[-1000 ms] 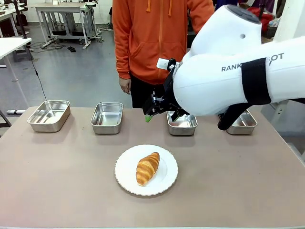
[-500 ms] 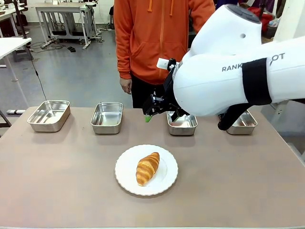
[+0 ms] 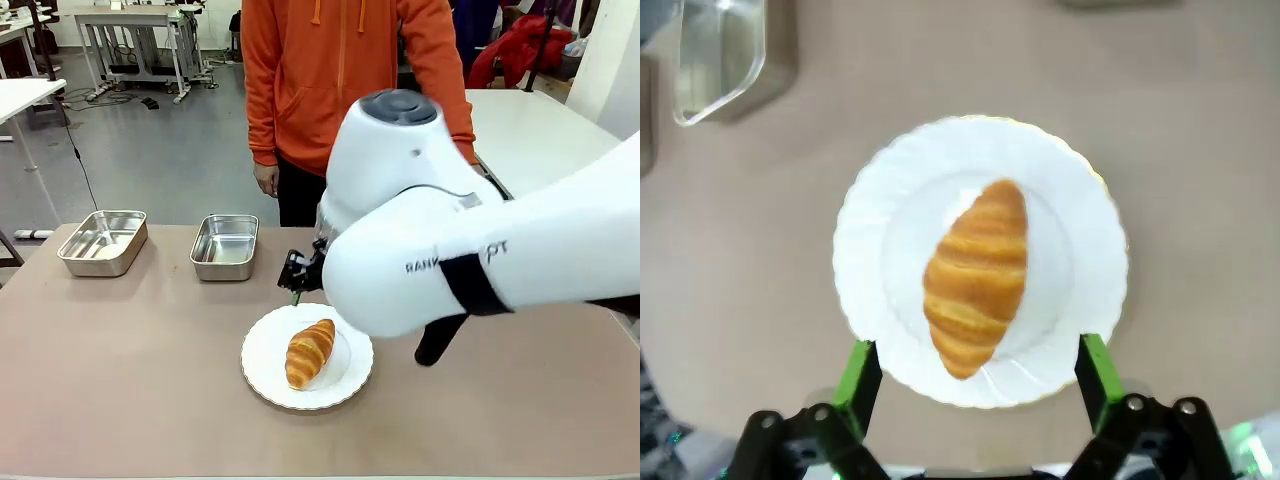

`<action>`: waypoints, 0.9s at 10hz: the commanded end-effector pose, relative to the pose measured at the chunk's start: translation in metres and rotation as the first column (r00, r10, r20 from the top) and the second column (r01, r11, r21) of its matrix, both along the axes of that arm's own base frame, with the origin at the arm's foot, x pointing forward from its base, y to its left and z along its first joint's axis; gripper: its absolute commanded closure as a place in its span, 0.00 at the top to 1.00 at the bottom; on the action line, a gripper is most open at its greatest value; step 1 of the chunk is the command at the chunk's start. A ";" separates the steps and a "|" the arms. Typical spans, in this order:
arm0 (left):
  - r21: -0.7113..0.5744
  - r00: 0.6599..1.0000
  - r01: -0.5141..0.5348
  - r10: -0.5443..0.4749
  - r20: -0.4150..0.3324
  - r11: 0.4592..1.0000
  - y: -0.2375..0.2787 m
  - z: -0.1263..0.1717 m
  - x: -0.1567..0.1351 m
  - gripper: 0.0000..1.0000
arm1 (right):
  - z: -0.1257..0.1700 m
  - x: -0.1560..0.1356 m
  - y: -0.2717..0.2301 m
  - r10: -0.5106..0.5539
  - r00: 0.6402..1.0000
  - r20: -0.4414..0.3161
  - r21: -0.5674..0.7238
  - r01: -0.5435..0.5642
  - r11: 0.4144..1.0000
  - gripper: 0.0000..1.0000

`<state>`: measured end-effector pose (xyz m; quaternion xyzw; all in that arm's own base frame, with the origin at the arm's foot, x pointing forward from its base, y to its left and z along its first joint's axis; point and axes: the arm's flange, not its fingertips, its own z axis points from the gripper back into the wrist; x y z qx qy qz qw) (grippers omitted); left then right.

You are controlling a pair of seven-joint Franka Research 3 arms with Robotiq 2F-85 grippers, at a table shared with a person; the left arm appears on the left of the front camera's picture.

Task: Place the bread in the container.
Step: Place the Butter Roll into the Airtight Container indicated by the human.

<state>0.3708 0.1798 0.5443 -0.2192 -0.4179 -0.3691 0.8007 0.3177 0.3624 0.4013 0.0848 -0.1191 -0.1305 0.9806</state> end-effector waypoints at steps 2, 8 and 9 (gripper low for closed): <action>-0.009 1.000 0.014 -0.013 0.023 1.000 -0.001 0.000 -0.001 1.00 | -0.022 0.004 0.038 -0.180 0.980 -0.082 -0.078 0.174 0.982 1.00; -0.009 1.000 0.014 -0.013 0.023 1.000 -0.001 0.000 -0.001 1.00 | -0.066 0.013 0.051 -0.251 0.961 -0.119 -0.065 0.245 0.967 1.00; -0.009 1.000 0.014 -0.013 0.023 1.000 -0.001 0.000 -0.001 1.00 | -0.073 0.016 0.050 -0.249 0.961 -0.120 -0.065 0.243 0.968 1.00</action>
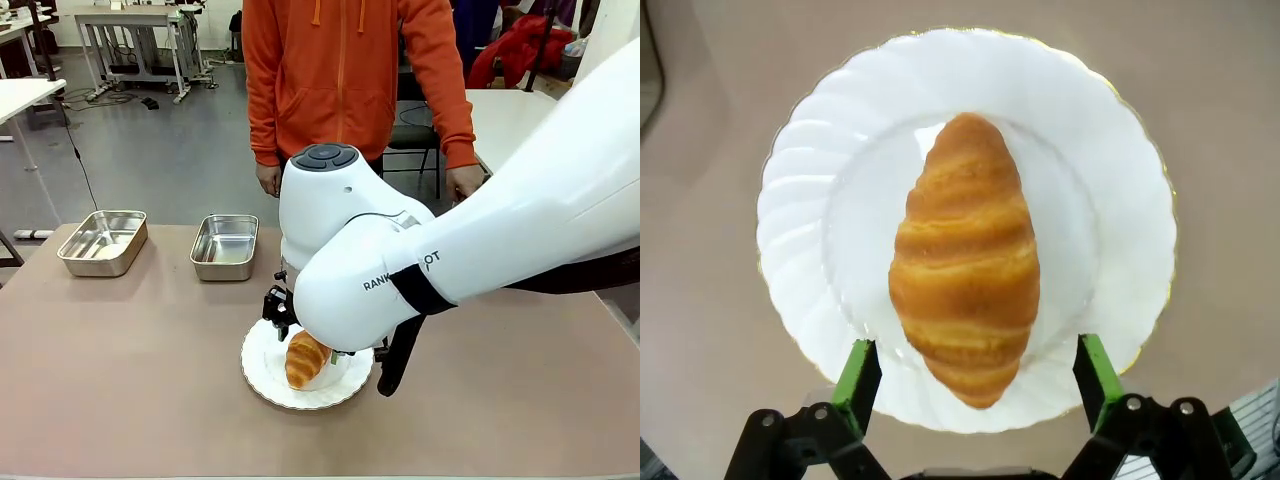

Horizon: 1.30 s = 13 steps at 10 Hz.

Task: Place the bread in the container.
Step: Place the Butter Roll into the Airtight Container indicated by the human.

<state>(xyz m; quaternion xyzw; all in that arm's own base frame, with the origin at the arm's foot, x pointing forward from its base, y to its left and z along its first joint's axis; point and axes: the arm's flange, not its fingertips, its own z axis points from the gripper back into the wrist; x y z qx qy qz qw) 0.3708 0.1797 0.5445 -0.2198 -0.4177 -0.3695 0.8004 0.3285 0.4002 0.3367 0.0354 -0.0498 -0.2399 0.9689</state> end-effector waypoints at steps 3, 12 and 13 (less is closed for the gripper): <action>-0.008 1.000 0.012 -0.012 0.023 1.000 -0.001 0.000 -0.001 1.00 | -0.022 0.010 0.010 -0.018 0.999 0.031 0.010 0.017 1.000 1.00; -0.008 1.000 0.012 -0.012 0.023 1.000 -0.001 0.000 -0.001 1.00 | -0.037 0.018 0.009 -0.018 1.000 -0.019 -0.015 0.018 1.000 0.55; -0.008 1.000 0.012 -0.012 0.023 1.000 -0.001 0.000 -0.001 1.00 | -0.036 0.018 0.009 -0.006 0.999 -0.033 -0.025 0.005 1.000 0.41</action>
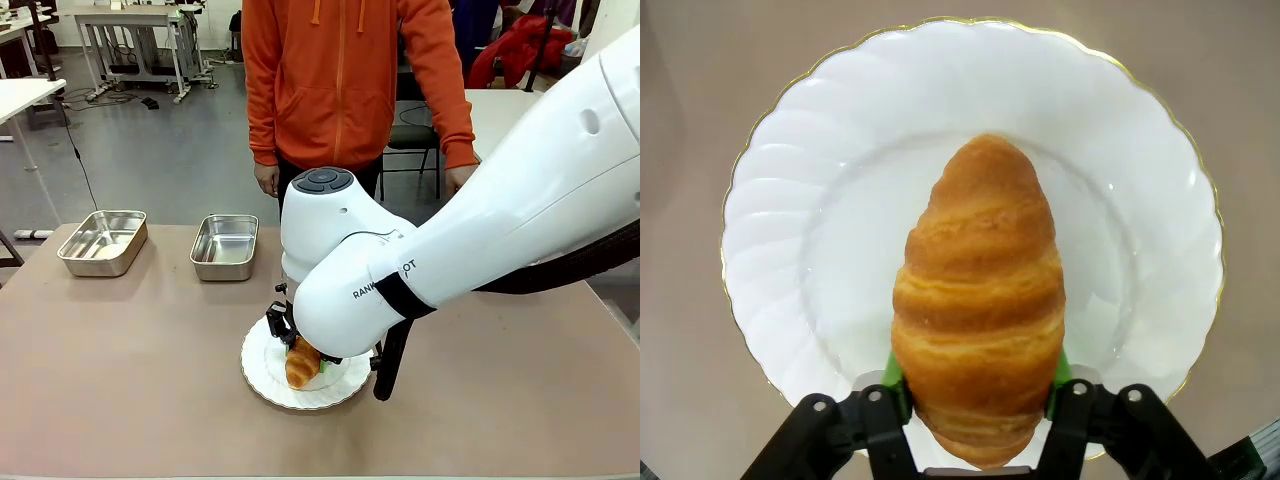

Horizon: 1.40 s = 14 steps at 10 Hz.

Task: Place the bread in the container.
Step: Place the Butter Roll into the Airtight Container indicated by the human.

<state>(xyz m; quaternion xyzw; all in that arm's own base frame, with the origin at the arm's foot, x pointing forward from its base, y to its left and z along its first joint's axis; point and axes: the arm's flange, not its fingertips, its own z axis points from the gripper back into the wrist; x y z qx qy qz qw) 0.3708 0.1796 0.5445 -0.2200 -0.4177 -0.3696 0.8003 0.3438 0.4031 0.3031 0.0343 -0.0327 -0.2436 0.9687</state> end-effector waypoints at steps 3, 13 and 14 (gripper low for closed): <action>-0.008 1.000 0.012 -0.012 0.023 1.000 -0.001 -0.001 -0.001 1.00 | 0.000 0.000 0.000 0.000 1.000 0.000 0.000 0.000 1.000 0.41; -0.008 1.000 0.012 -0.012 0.023 1.000 -0.001 -0.001 -0.001 1.00 | 0.199 0.075 -0.113 0.222 0.971 0.086 -0.011 -0.222 0.975 0.41; -0.008 1.000 0.012 -0.012 0.023 1.000 -0.001 -0.001 -0.001 1.00 | 0.206 0.089 -0.142 0.315 0.946 0.073 -0.095 -0.308 0.947 0.41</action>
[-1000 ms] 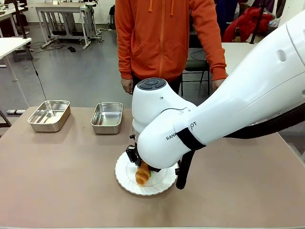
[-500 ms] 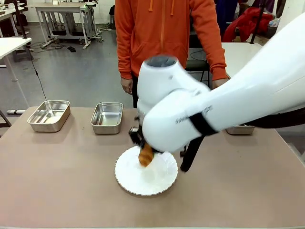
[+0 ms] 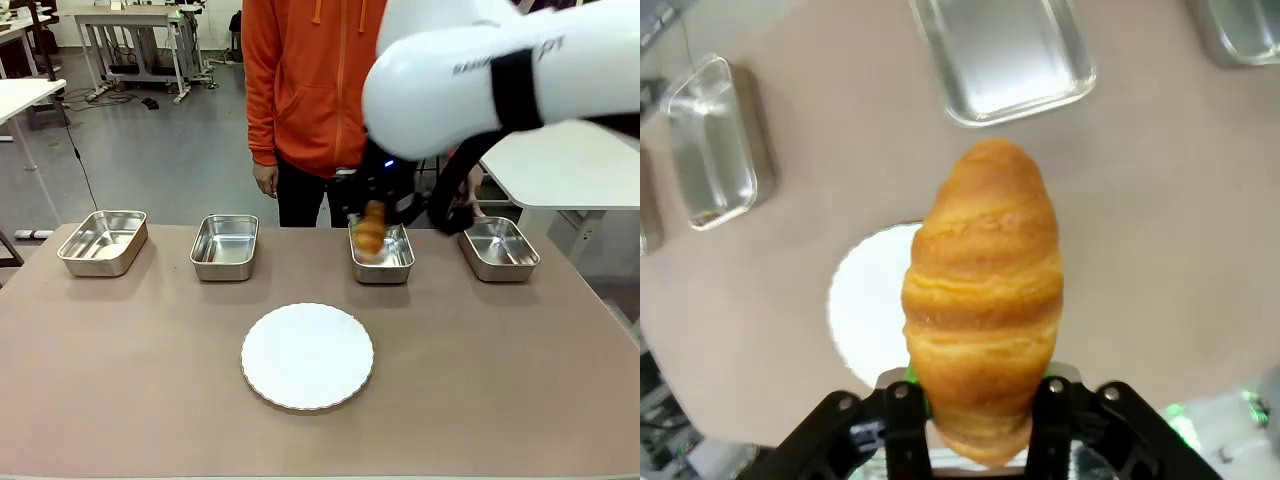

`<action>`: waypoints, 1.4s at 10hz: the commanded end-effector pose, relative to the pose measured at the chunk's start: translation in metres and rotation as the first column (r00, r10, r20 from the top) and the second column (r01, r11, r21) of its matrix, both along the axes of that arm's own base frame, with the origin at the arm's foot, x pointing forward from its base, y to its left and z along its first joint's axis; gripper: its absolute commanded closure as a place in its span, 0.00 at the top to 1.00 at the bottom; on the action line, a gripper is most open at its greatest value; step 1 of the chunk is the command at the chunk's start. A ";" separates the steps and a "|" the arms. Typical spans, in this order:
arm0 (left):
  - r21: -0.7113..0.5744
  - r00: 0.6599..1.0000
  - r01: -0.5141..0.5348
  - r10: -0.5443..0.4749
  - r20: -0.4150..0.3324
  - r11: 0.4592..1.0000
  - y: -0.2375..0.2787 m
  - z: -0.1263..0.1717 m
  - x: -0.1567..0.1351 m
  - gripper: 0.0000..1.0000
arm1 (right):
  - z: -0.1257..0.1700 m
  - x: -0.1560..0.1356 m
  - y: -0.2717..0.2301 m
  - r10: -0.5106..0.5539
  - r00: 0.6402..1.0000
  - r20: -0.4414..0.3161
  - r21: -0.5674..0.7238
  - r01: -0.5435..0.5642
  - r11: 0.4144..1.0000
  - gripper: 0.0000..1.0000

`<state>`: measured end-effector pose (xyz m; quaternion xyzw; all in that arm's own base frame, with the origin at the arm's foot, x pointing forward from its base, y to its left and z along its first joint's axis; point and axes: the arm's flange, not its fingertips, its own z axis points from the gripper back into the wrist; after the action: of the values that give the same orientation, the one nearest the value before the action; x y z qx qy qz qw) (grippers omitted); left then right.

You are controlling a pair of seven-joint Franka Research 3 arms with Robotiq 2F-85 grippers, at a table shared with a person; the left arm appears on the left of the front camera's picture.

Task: Place the bread in the container.
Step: Place the Butter Roll into the Airtight Container indicated by the human.

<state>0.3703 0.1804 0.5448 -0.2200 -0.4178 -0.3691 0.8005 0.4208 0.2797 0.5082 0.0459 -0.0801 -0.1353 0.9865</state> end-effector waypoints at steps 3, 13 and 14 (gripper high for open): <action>-0.008 1.000 0.013 -0.013 0.024 1.000 -0.001 -0.001 -0.001 1.00 | -0.014 0.064 -0.102 0.181 0.977 -0.111 -0.035 -0.186 0.982 0.41; -0.008 1.000 0.013 -0.013 0.024 1.000 -0.001 -0.001 -0.001 1.00 | -0.017 0.095 -0.196 0.212 0.977 0.006 -0.122 -0.210 0.970 0.41; -0.008 1.000 0.013 -0.013 0.024 1.000 -0.001 -0.001 -0.001 1.00 | -0.026 0.109 -0.216 0.217 0.976 0.000 -0.112 -0.216 0.970 0.41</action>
<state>0.3700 0.1805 0.5448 -0.2204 -0.4175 -0.3692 0.8005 0.5158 0.0767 0.4906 -0.0010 -0.0816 -0.0434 0.9957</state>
